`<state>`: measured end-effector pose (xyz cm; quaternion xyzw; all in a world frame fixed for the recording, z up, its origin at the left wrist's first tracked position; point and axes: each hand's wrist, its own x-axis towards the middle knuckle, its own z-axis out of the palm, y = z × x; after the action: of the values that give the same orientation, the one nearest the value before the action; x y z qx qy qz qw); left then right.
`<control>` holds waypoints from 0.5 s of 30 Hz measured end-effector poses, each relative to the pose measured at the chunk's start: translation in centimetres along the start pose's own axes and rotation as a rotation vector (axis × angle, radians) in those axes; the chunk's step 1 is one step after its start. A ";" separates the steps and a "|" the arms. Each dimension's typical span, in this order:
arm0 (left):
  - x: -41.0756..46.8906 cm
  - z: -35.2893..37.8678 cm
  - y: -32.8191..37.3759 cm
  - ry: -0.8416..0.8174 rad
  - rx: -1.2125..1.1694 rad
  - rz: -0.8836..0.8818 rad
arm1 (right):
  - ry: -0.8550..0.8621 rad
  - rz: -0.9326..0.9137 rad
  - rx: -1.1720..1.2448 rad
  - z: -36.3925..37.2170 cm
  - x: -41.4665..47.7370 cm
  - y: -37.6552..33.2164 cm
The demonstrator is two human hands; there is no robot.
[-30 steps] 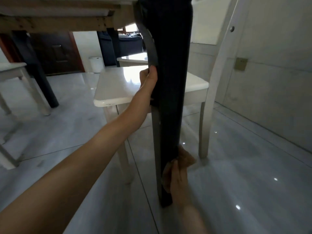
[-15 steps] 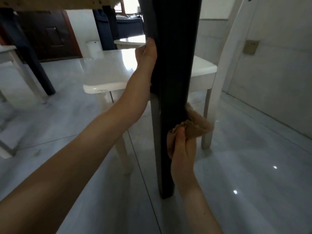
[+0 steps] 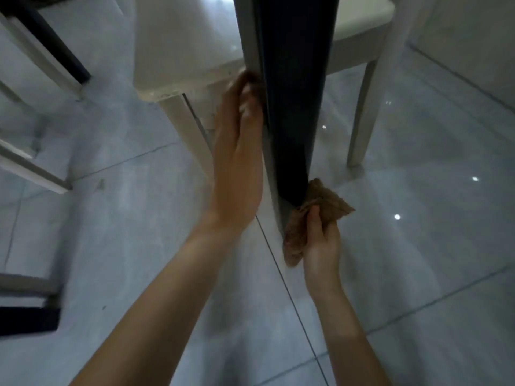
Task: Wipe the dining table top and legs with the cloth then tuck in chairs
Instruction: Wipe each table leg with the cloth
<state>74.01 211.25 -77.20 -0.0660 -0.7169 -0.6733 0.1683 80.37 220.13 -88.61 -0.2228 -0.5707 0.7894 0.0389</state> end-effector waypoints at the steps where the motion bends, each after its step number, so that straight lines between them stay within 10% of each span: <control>1: -1.2 -0.1 0.0 -0.003 0.095 -0.083 | -0.016 0.048 -0.078 -0.6 -1.0 -0.5; 7: -12.4 -2.9 7.4 -0.284 0.310 -0.598 | -0.181 0.361 -0.319 -4.1 -9.9 -8.3; 15: -14.4 -8.8 35.3 -0.329 0.265 -1.016 | -0.017 0.592 -0.487 -5.2 -25.0 -32.3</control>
<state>100.17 207.48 -48.34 0.2055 -0.7540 -0.5548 -0.2853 98.62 228.04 -52.60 -0.3741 -0.6526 0.6098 -0.2498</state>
